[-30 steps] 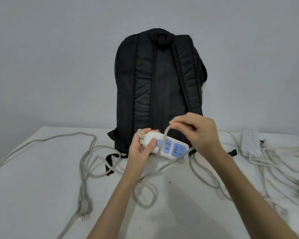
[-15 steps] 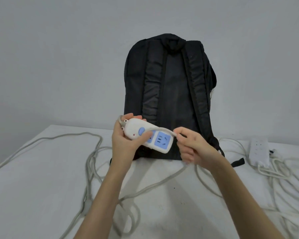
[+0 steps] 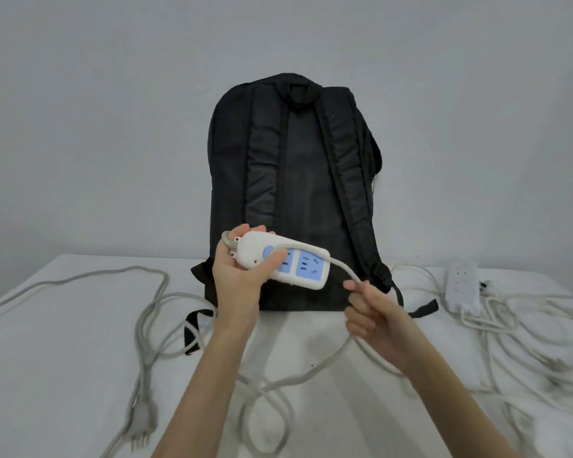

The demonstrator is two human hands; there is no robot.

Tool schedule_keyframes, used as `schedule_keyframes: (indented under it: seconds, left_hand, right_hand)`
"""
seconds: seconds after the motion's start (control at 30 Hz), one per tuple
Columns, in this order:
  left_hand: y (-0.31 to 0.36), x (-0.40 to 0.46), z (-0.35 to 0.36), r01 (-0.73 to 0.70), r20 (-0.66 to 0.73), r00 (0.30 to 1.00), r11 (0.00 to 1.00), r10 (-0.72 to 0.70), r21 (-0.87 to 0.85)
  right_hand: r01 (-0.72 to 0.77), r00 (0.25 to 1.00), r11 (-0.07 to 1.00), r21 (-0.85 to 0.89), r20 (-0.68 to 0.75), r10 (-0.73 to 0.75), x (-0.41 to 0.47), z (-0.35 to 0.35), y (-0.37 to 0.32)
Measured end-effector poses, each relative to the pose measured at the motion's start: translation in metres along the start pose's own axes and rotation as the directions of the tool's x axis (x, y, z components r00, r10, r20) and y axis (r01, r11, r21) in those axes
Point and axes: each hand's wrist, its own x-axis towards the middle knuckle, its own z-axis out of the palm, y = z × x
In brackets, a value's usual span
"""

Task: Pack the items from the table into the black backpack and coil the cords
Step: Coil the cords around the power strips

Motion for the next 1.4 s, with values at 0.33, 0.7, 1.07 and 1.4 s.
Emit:
schedule_keyframes:
  seconds: [0.33, 0.7, 1.07, 1.4]
  left_hand:
    - [0.007, -0.017, 0.015, 0.308, 0.29, 0.925, 0.932, -0.247, -0.188]
    - [0.012, -0.011, 0.01, 0.119, 0.029, 0.993, 0.918, -0.117, -0.377]
    - [-0.001, 0.009, -0.018, -0.146, -0.322, 0.942, 0.979, 0.093, -0.144]
    - [-0.018, 0.005, -0.022, -0.128, 0.218, 0.973, 0.964, 0.076, 0.232]
  right_hand:
    - [0.208, 0.7, 0.647, -0.734, -0.35, -0.623, 0.05, 0.027, -0.054]
    - [-0.08, 0.822, 0.319, -0.944, -0.243, -0.515, 0.055, 0.062, 0.038]
    - [-0.065, 0.707, -0.334, -0.94, 0.193, -0.681, 0.01, 0.076, 0.083]
    - [0.201, 0.423, -0.555, -0.807, 0.583, -0.694, 0.022, 0.054, -0.017]
